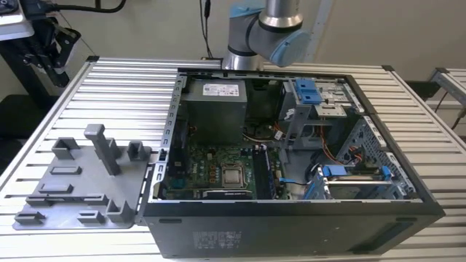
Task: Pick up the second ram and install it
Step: 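Reach for the second ram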
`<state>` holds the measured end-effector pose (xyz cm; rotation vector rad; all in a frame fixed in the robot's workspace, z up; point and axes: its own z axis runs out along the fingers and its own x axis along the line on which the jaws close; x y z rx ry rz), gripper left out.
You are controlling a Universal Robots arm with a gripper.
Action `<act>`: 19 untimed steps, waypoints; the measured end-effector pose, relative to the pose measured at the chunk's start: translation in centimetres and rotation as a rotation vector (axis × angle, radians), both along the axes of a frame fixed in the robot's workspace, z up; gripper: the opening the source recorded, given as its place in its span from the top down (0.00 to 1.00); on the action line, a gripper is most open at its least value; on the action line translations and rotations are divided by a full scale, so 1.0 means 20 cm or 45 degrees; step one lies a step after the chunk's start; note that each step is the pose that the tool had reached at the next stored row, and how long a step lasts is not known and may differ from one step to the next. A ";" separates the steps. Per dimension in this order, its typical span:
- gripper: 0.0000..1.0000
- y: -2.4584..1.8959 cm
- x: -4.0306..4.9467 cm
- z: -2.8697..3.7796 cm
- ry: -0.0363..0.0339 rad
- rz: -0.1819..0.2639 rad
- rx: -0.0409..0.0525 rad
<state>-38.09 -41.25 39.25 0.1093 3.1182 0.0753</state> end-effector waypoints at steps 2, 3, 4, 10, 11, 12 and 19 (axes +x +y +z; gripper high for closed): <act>0.89 -0.002 -0.026 0.000 -0.0001 0.001 0.000; 0.89 -0.002 -0.038 0.000 -0.0002 0.001 0.000; 0.89 -0.003 -0.048 0.000 0.0000 0.002 0.000; 0.89 -0.003 -0.076 0.000 -0.0001 0.003 0.000; 0.89 -0.003 -0.076 0.000 -0.0001 0.003 0.000; 0.89 -0.003 -0.077 0.000 -0.0001 0.003 0.000; 0.89 -0.032 -0.072 -0.001 0.0000 0.004 0.001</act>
